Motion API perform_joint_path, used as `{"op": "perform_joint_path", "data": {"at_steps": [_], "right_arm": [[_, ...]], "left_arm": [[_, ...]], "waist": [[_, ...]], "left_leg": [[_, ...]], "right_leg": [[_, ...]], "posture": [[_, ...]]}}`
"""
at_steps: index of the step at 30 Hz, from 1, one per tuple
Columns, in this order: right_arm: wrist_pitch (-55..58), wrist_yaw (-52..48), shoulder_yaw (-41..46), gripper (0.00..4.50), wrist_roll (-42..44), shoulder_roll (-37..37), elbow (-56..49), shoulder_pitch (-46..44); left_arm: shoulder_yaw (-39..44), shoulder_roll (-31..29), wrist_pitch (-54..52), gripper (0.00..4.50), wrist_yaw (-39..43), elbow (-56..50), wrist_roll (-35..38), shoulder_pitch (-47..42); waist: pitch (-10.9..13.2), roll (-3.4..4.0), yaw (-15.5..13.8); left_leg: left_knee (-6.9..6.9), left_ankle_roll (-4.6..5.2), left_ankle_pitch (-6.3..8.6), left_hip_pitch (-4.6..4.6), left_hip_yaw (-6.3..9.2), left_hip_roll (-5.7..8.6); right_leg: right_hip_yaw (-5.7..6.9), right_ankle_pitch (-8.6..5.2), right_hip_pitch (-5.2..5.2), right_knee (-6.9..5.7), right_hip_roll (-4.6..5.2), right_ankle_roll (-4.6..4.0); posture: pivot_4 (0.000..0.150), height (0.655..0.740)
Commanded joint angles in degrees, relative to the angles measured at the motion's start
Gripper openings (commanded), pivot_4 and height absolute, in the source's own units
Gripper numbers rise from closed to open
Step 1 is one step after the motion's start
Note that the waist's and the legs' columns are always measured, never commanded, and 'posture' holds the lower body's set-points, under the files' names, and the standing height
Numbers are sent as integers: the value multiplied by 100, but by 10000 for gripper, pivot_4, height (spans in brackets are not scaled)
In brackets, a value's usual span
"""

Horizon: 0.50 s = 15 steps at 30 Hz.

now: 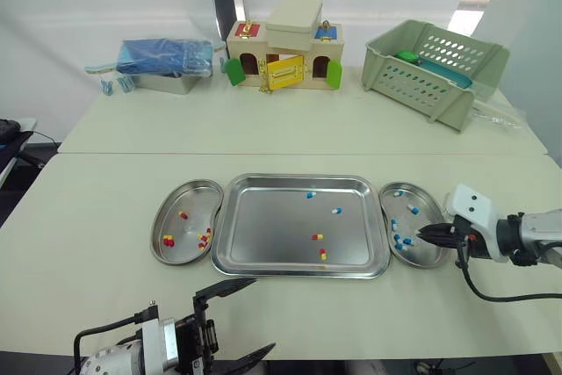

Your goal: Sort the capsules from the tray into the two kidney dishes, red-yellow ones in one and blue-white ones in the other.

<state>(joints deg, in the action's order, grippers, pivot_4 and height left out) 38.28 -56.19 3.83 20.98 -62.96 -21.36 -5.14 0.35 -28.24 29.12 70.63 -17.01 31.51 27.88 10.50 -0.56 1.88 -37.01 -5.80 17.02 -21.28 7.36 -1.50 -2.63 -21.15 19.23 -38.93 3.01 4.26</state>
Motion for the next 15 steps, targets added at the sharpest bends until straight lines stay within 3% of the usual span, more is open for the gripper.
{"op": "perform_joint_path", "data": {"at_steps": [1,3,4,15], "right_arm": [[-119,-35,133,2133,-152,-128,50,50],[-118,-65,135,2133,-179,-117,84,53],[-113,-80,131,6295,-194,-108,95,48],[-54,-220,368,35472,-36,-33,129,75]], "left_arm": [[-19,-5,64,45000,17,3,96,-3],[-16,-5,73,45000,9,14,87,-18],[-14,-5,77,45000,4,17,84,-23],[45,-15,26,45000,-82,44,82,-55]], "waist": [[0,0,-4],[0,0,-4],[0,0,-4],[0,0,-6]], "left_leg": [[-1,0,0,-1,0,0],[-1,0,0,0,1,0],[-1,0,0,0,1,0],[-1,0,0,0,1,0]], "right_leg": [[0,0,0,0,0,0],[1,0,-1,0,0,0],[1,0,-1,0,0,0],[1,0,-2,0,0,0]], "posture": [[1500,7400],[1500,7400],[1500,7400],[1500,7400]]}}
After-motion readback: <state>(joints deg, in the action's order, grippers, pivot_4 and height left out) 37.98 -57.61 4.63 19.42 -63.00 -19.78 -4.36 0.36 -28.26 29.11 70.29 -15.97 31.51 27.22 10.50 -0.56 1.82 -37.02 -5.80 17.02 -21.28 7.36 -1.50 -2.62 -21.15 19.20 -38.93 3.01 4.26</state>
